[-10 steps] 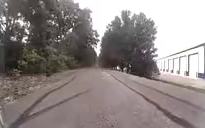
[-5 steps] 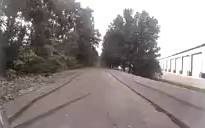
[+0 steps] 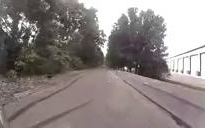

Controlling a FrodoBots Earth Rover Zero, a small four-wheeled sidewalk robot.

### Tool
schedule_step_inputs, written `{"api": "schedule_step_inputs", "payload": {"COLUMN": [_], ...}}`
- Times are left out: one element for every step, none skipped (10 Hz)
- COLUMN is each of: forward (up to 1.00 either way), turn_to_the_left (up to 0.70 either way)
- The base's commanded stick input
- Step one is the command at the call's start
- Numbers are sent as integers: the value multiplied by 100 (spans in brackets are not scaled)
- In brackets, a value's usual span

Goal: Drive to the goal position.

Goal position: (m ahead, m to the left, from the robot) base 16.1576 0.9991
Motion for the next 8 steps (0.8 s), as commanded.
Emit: {"api": "schedule_step_inputs", "payload": {"forward": [70, 70, 70, 70, 70, 70, 70, 70], "turn_to_the_left": [3, 2, 2, 3, 3, 2, 3, 3]}}
